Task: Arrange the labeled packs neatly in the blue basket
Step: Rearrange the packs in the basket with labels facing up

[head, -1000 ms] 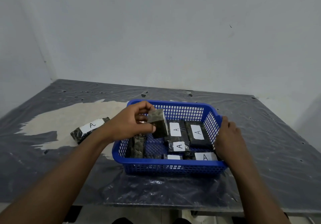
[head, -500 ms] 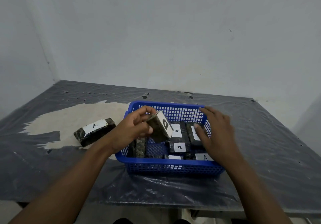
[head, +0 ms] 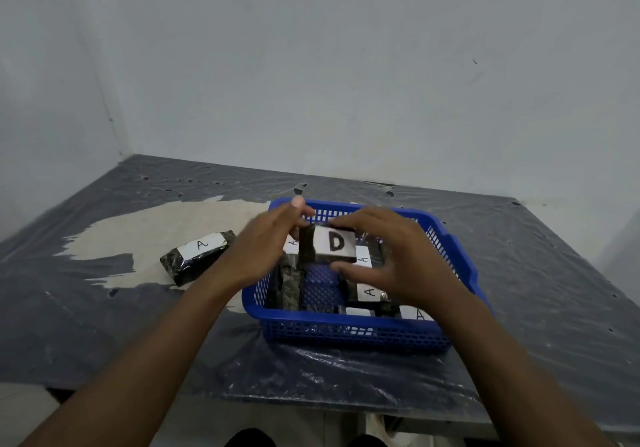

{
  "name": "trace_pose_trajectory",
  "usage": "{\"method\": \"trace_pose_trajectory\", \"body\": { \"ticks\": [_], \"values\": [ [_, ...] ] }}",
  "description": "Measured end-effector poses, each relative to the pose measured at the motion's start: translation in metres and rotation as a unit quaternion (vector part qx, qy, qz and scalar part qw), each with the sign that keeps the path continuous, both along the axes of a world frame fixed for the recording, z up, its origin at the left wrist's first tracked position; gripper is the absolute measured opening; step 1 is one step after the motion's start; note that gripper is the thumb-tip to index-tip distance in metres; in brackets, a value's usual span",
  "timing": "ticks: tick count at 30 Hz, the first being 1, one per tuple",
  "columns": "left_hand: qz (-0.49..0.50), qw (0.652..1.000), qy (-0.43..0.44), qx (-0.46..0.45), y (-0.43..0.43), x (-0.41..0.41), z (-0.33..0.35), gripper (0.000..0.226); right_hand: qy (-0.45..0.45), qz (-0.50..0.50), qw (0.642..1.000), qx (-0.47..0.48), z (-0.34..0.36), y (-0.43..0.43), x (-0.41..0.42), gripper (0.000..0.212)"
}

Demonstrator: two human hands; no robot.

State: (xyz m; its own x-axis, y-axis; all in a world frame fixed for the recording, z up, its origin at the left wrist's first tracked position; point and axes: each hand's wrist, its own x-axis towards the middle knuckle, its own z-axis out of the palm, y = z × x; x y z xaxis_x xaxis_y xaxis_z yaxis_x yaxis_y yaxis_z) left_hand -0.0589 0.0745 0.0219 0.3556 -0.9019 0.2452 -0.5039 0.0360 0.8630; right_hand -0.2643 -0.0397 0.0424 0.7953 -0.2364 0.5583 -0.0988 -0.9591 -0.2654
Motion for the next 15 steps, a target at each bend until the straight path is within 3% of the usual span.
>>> {"method": "trace_pose_trajectory", "body": {
  "ticks": [2, 3, 7, 15],
  "values": [
    [0.12, 0.984, -0.128, -0.034, -0.005, 0.01, -0.009, 0.039, 0.059, -0.041, 0.996, 0.058, -0.001, -0.008, 0.006, 0.052],
    [0.151, 0.975, -0.162, -0.008, -0.008, 0.013, -0.013, 0.039, 0.107, -0.052, 0.99, 0.072, -0.003, -0.011, 0.01, 0.05],
    [0.164, 0.966, -0.153, 0.131, -0.019, 0.016, -0.026, 0.03, 0.24, -0.046, 0.965, 0.099, -0.02, -0.018, 0.03, 0.042],
    [0.202, 0.952, -0.187, 0.136, -0.022, 0.016, -0.03, 0.034, 0.261, -0.056, 0.96, 0.09, -0.045, -0.024, 0.042, 0.041]
  ]
}}
